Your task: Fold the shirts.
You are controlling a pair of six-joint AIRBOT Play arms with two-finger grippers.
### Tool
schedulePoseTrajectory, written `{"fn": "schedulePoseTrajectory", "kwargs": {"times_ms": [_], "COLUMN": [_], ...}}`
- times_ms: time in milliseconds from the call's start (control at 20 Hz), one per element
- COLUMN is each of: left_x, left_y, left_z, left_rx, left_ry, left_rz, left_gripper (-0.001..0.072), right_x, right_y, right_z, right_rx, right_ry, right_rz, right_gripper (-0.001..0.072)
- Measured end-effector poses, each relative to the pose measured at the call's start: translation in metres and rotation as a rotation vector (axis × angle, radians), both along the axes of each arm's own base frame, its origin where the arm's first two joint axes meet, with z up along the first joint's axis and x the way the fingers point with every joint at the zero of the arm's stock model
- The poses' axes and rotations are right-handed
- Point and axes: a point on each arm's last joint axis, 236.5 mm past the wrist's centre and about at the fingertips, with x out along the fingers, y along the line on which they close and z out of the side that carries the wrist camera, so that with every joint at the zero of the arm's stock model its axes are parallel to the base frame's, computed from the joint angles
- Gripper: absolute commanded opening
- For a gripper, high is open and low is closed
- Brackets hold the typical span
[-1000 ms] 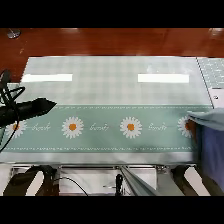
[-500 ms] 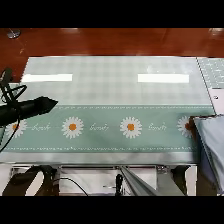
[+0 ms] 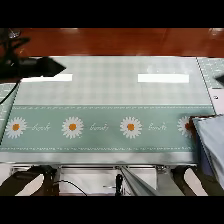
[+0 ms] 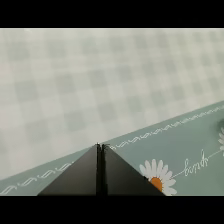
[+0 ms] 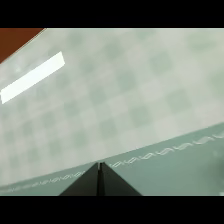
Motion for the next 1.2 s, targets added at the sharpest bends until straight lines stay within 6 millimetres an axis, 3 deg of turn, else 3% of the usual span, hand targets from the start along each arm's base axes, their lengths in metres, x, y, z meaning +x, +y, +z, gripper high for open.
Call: {"fn": "schedulePoseTrajectory", "kwargs": {"times_ms": [100,200,350,500,750,1200], "left_x": [0.001,-0.002,-0.011,-0.012,-0.013,-0.013], "left_y": [-0.016,-0.015,0.003,0.019,0.031,0.034], "left_z": [-0.013,-0.049,-0.109,-0.136,-0.151,-0.156], "left_rx": [0.079,0.180,0.293,0.339,0.366,0.376], "left_ry": [0.023,0.087,0.206,0.261,0.292,0.303], "left_rz": [-0.048,-0.049,-0.025,0.007,0.029,0.034], "left_gripper": [0.0024,0.0024,0.0024,0.0024,0.0024,0.0024], "right_x": [0.015,0.019,0.024,0.027,0.027,0.027], "right_y": [0.053,0.093,0.110,0.116,0.123,0.124], "right_z": [-0.029,-0.071,-0.127,-0.158,-0.172,-0.175], "right_rx": [-0.071,-0.187,-0.360,-0.435,-0.442,-0.447], "right_ry": [0.057,0.153,0.276,0.342,0.377,0.383], "right_rz": [0.172,0.293,0.356,0.366,0.348,0.340], "right_gripper": [0.0025,0.0025,0.0025,0.0025,0.0025,0.0025]}}
